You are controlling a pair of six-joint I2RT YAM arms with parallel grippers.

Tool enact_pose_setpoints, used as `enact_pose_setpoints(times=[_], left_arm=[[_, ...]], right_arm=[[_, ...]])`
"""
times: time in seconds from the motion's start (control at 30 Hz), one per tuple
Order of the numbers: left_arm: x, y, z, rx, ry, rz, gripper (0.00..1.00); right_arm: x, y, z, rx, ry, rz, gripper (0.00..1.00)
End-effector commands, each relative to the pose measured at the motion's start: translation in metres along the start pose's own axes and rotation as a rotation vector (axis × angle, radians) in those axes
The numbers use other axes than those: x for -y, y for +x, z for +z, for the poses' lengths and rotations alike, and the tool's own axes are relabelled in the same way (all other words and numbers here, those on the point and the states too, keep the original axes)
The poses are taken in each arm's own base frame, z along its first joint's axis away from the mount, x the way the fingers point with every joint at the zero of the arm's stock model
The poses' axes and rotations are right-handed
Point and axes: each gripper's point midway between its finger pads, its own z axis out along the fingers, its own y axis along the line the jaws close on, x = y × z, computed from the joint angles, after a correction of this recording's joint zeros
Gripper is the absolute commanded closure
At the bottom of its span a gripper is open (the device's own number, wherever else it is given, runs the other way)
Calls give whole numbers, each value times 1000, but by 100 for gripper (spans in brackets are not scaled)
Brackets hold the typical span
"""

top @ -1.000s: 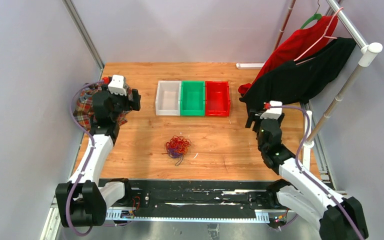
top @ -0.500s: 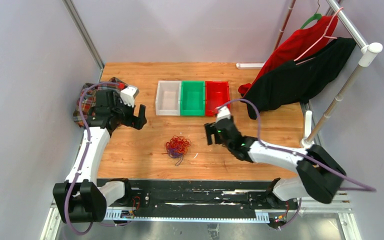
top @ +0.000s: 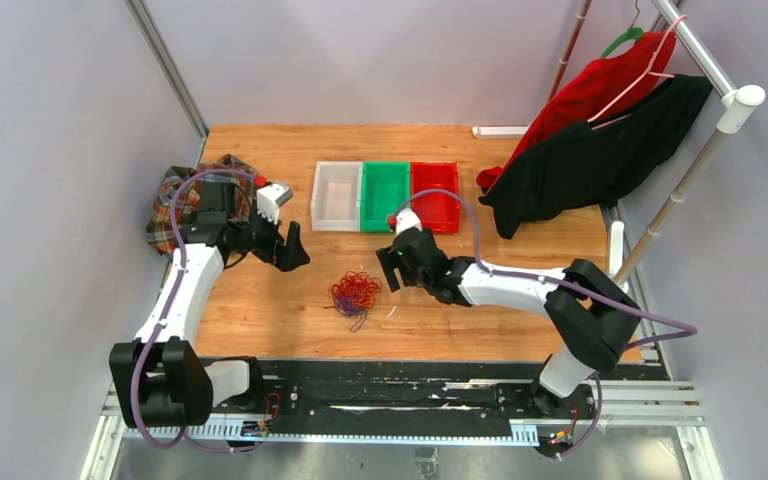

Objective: Untangle the cables

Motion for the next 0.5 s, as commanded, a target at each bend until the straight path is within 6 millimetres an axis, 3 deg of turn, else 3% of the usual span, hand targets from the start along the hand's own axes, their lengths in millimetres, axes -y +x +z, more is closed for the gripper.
enact_pose_setpoints(times=[0.0, 0.1, 0.17, 0.27, 0.37, 0.47], left_arm=[[17, -7, 0, 37, 97, 13, 2], [20, -5, -5, 33, 100, 35, 2], [22, -2, -8, 27, 93, 49, 2], [22, 3, -12, 7, 76, 75, 2], [23, 6, -19, -12, 67, 108, 2], [27, 10, -21, -10, 70, 128, 2]], right_arm=[[3, -25, -15, 42, 173, -157, 18], [19, -33, -15, 110, 220, -57, 18], [23, -28, -3, 49, 119, 67, 18], [-8, -29, -7, 38, -73, 84, 18], [-45, -24, -17, -14, -88, -90, 18], [-79, -11, -23, -26, -176, -127, 18]])
